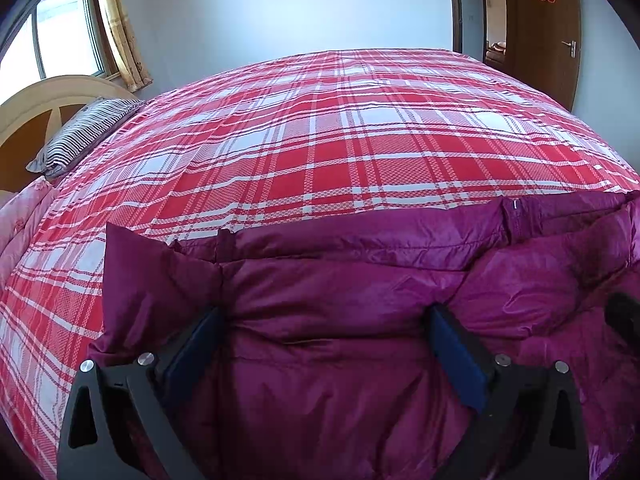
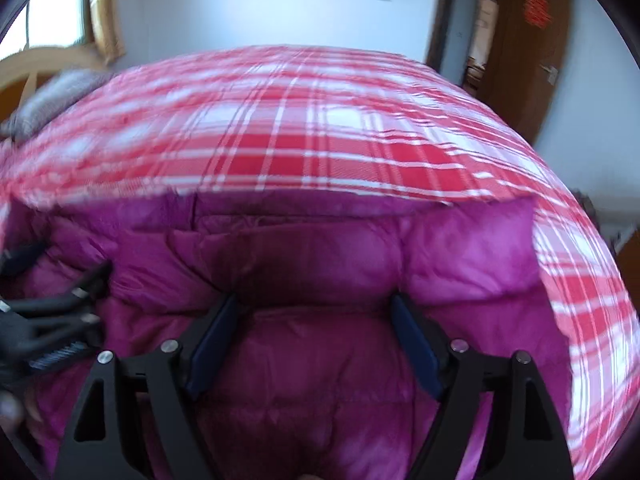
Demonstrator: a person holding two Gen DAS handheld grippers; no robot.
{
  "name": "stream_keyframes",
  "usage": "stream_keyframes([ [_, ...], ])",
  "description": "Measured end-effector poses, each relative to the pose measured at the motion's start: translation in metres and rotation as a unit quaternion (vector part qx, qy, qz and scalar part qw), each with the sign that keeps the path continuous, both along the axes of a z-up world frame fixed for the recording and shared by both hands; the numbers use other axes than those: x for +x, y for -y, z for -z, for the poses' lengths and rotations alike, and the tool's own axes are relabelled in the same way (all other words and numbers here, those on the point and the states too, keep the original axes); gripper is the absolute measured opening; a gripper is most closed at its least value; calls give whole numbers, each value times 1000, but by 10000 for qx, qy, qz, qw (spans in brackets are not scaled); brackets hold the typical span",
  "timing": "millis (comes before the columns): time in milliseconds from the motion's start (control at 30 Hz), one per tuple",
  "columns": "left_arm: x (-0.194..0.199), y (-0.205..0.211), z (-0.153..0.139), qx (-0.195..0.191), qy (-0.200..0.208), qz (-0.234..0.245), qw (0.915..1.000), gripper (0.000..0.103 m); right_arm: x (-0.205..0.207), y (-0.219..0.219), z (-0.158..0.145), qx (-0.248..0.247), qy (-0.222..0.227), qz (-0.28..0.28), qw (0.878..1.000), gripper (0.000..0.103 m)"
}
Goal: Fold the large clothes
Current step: 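Open both tools and press the folded coat flat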
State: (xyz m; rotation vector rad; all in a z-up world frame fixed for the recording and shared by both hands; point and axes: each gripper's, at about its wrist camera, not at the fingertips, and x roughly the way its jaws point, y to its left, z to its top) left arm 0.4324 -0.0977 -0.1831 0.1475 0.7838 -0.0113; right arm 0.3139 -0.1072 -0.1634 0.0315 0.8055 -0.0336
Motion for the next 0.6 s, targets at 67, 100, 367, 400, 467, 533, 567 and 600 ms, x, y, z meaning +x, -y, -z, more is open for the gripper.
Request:
stream_keyframes([
  [67, 0, 0, 0, -4, 0, -1, 10000, 102, -14, -9, -7, 108, 150, -128, 9997, 81],
  [100, 0, 0, 0, -15, -1, 0, 10000, 102, -19, -15, -7, 78, 205, -177, 9996, 81],
  [367, -12, -13, -18, -236, 21, -165, 9996, 102, -9, -16, 21, 9, 10, 1, 10000, 88],
  [400, -19, -17, -24, -333, 102, -141, 9993, 102, -9, -17, 22, -17, -1, 1, 10000, 89],
  [467, -33, -29, -39, -451, 332, -109, 9984, 102, -8, -18, 24, -91, -29, 8, 10000, 90],
  [533, -41, -41, -47, -272, 514, -173, 9982, 102, -7, -18, 25, -103, -36, 10, 9999, 90],
  [567, -41, -46, -46, -132, 521, -279, 9982, 102, -7, -19, 26, -120, -43, 12, 9999, 90],
  [600, -40, -51, -41, -61, 463, -380, 9982, 102, -9, -19, 26, -136, -44, 13, 9999, 90],
])
